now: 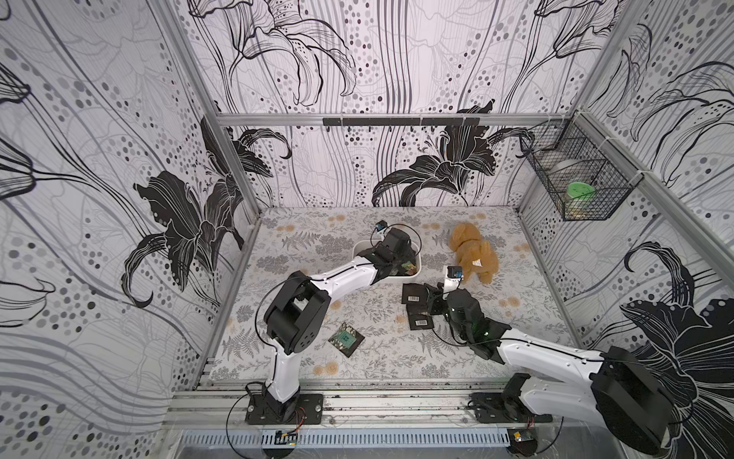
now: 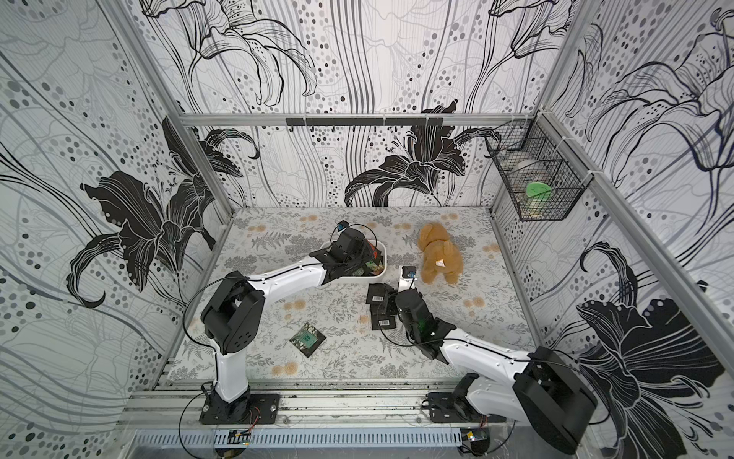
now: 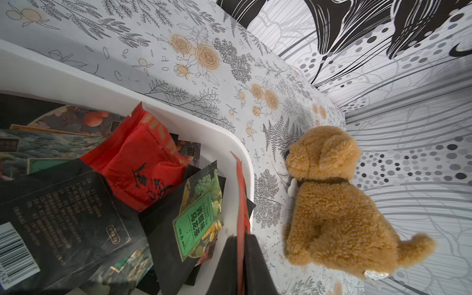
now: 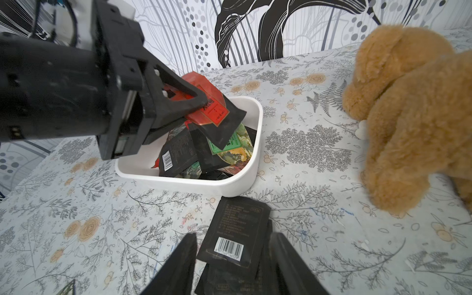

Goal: Put the tea bags into the storage box
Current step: Place the tea bag in the storage box.

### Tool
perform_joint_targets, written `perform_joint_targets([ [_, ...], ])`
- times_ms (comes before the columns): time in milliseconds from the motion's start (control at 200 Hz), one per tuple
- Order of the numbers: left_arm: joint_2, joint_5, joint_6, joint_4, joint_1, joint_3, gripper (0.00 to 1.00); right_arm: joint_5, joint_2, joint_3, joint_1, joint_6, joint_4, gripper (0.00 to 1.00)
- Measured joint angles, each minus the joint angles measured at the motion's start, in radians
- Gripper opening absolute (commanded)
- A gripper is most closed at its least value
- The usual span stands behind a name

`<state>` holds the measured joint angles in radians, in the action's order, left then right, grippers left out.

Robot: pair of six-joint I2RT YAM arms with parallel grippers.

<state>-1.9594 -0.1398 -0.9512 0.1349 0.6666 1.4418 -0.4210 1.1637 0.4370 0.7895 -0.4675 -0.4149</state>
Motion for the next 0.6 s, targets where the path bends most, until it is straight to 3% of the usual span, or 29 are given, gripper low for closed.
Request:
perform_joint_targets([
  [40, 0.0, -0.016, -0.001, 0.011, -0.001, 0.0, 0.15, 0.002, 0.0, 0.0, 0.0, 0.0, -0.003, 0.52],
  [90, 0.0, -0.038, 0.005, 0.03, -0.003, 0.001, 0.28, 0.013, 0.0, 0.0, 0.0, 0.0, -0.008, 0.52],
  [160, 0.0, -0.071, -0.002, 0.061, -0.011, 0.002, 0.35, 0.025, 0.0, 0.0, -0.001, 0.001, -0.013, 0.53],
  [295, 0.016, -0.118, 0.001, 0.106, -0.034, -0.014, 0.58, 0.049, 0.003, 0.0, -0.001, 0.008, -0.024, 0.53],
  [451, 0.099, -0.171, 0.008, 0.175, -0.049, -0.061, 0.63, 0.095, 0.021, 0.0, -0.002, 0.021, -0.04, 0.53],
  [601, 0.284, -0.212, 0.014, 0.198, -0.051, -0.184, 0.65, 0.187, 0.062, 0.001, -0.004, 0.042, -0.069, 0.52],
])
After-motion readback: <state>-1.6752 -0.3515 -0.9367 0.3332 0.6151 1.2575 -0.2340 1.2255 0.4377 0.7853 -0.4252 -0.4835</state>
